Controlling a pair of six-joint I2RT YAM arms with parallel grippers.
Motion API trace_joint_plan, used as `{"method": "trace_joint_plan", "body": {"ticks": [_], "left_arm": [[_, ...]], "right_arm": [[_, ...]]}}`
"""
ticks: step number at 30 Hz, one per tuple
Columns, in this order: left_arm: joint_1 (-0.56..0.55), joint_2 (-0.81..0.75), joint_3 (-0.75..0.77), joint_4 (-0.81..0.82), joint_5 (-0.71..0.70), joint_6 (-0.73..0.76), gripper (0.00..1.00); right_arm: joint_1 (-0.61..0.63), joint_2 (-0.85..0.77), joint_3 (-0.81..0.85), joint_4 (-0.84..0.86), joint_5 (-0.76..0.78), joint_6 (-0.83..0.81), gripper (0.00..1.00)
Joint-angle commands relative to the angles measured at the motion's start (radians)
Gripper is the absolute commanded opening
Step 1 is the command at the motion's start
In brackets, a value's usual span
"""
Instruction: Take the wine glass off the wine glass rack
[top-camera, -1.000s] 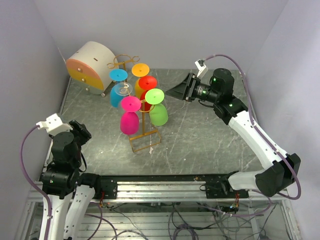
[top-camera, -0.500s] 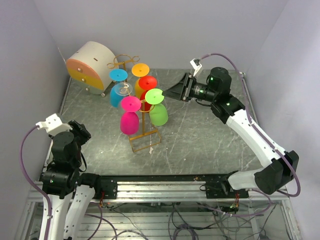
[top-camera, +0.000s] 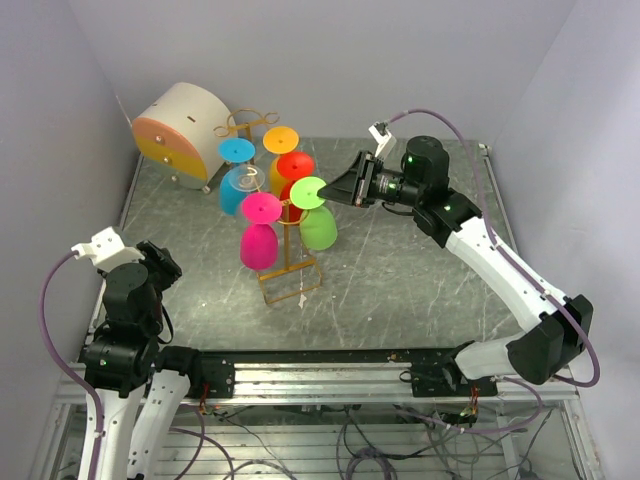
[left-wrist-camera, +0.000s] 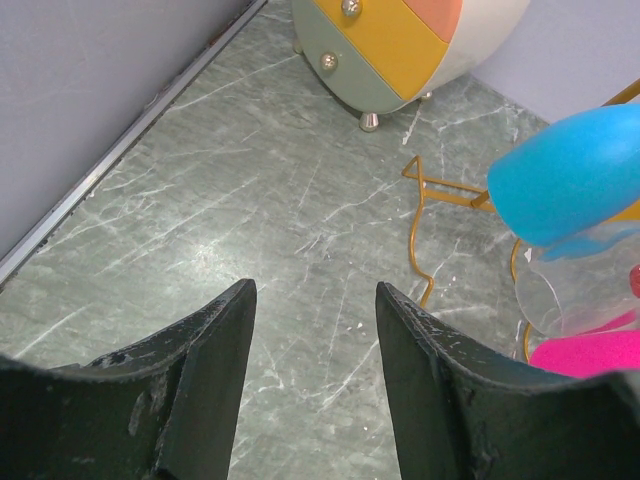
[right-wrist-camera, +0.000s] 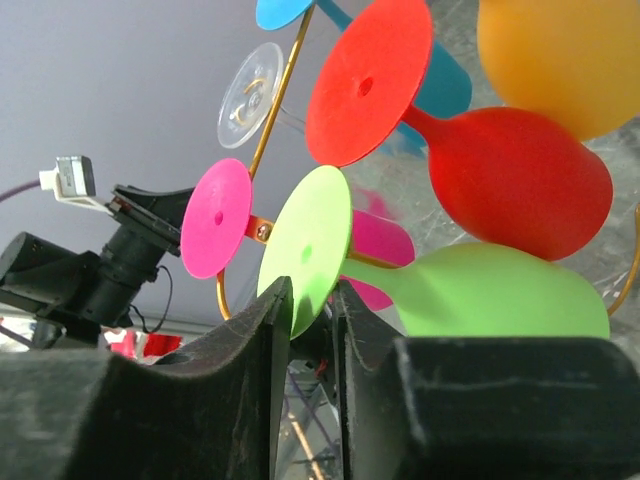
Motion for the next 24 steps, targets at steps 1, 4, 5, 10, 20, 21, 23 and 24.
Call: {"method": "trace_joint_plan", "body": {"ticks": [1,4,5,10,20,21,23,24], "left_arm": [[0.007,0.001,0.006,0.005,-0.025,-0.013,0.62],[0.007,0.0,0.007,0.004,-0.028,-0.014,0.62],[0.007,0.0,0.007,0.004,-0.028,-0.015,0.62],[0.007,-0.001,0.006,0.004,-0.028,-0.015,0.61],[0.007,-0.005,0.006,0.002,-0.033,-0.017,0.61],[0.007,-0.005,0.007,0.001,-0.033,-0.018,0.61],[0.007,-0.004,0.007,0.001,-0.033,-0.017,0.61],[0.007,-0.004,0.007,0.002,-0.033,-0.018,0.61]], "right_arm": [[0.007,0.004,0.021,0.013,0.035,0.006,0.17],[0.008,0.004,0.01,0.026,0.053,0.025,0.07],[0.007,0.001,0.005,0.034,0.06,0.036,0.05],[0.007,-0.028,-0.026,0.07,0.108,0.091,0.01],[0.003,-0.054,-0.069,0.1,0.158,0.192,0.0],[0.003,-0.058,-0.076,0.116,0.152,0.2,0.0],[0.002,-0.065,-0.085,0.119,0.15,0.21,0.0],[0.002,-0.071,-0.089,0.121,0.152,0.214,0.0]]}}
